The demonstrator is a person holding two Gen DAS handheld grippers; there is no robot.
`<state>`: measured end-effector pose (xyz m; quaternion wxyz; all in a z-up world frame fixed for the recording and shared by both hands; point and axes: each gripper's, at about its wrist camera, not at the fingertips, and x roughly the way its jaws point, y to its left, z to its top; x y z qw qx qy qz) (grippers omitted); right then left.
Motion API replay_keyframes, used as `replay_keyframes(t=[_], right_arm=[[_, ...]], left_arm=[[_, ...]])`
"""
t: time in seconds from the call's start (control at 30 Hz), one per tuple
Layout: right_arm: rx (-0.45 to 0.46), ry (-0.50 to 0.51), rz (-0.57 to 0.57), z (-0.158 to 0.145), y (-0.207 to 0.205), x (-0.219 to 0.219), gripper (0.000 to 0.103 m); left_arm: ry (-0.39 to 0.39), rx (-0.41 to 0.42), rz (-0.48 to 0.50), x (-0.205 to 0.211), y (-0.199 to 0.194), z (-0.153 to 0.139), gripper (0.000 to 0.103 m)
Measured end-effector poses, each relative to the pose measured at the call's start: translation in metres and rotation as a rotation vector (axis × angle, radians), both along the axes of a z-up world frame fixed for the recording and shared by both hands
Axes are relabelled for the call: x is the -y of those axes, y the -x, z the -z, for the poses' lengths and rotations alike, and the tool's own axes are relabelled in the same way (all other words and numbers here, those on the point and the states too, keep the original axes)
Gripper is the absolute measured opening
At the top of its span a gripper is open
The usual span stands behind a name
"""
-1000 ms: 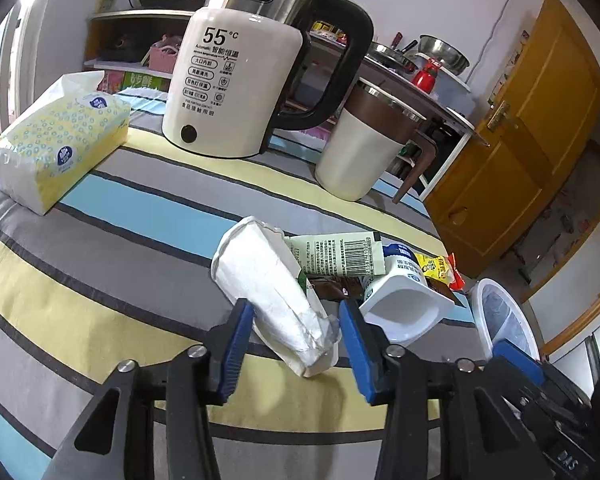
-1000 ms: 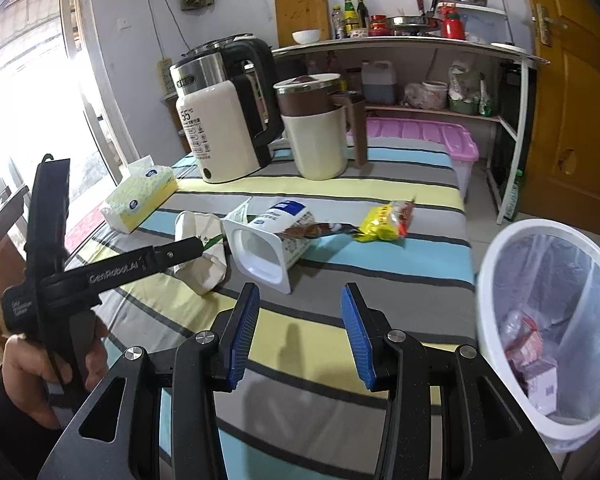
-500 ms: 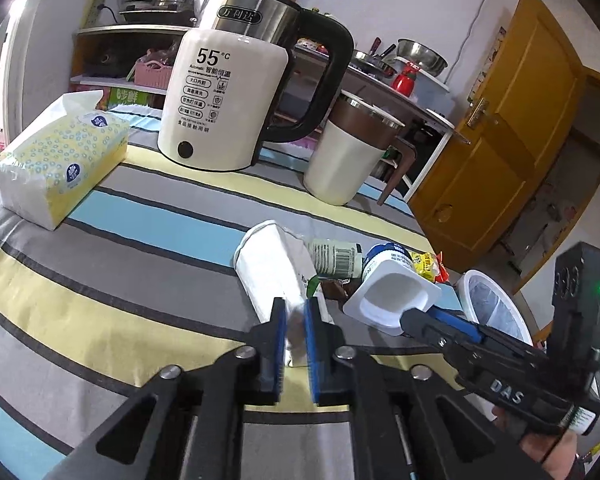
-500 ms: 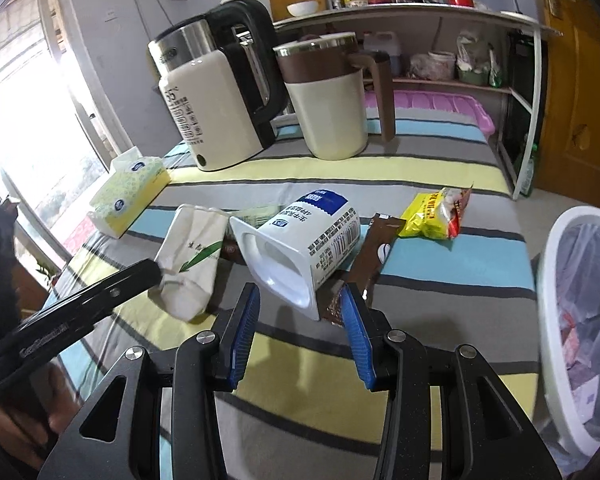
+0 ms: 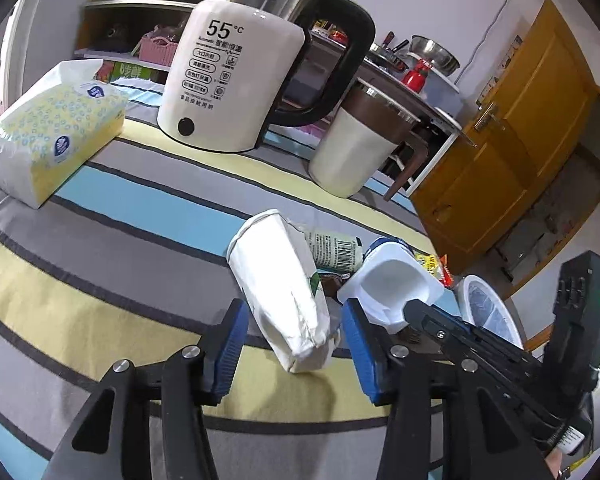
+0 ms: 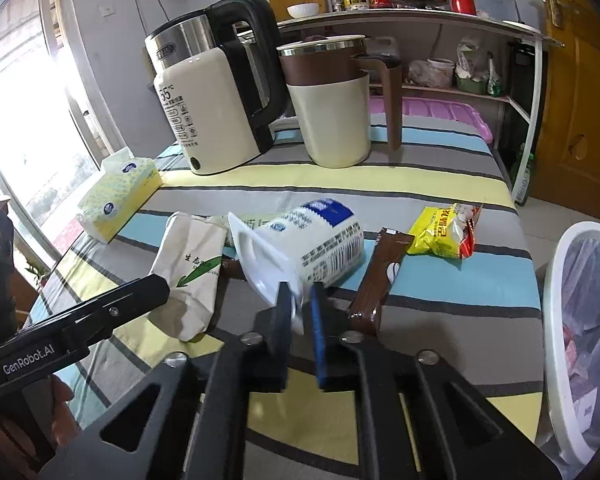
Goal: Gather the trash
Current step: 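Grasp the white paper bag with the left gripper while the right grasps the white yogurt cup, then carry the paper bag and yogurt cup over the bin with both grippers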
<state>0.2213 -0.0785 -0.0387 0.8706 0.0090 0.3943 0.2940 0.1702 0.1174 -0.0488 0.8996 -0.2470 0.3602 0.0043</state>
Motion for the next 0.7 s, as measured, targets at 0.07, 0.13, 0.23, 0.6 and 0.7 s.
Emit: replay_keyframes(t=[0.07,0.13,0.23,0.6,0.7], right_arm=[[0.003,-0.008,0.008,-0.001,0.0,0.003,0.005],[0.006,-0.012,0.01,-0.001,0.0,0.004,0.004],[0.007,-0.014,0.006,-0.001,0.001,0.005,0.004],[0.019,-0.041,0.002,-0.007,0.012,0.014,0.004],[0.027,-0.053,0.007,-0.012,0.019,0.021,0.004]], left_arm=[[0.017,-0.015,-0.004,-0.001,-0.005,0.003,0.049],[0.019,-0.025,-0.011,-0.001,-0.008,0.005,0.049],[0.003,-0.025,-0.019,0.001,-0.01,0.007,0.046],[-0.038,0.013,-0.001,0.008,0.002,0.0,0.033],[-0.049,0.028,0.002,0.01,0.01,-0.005,0.033]])
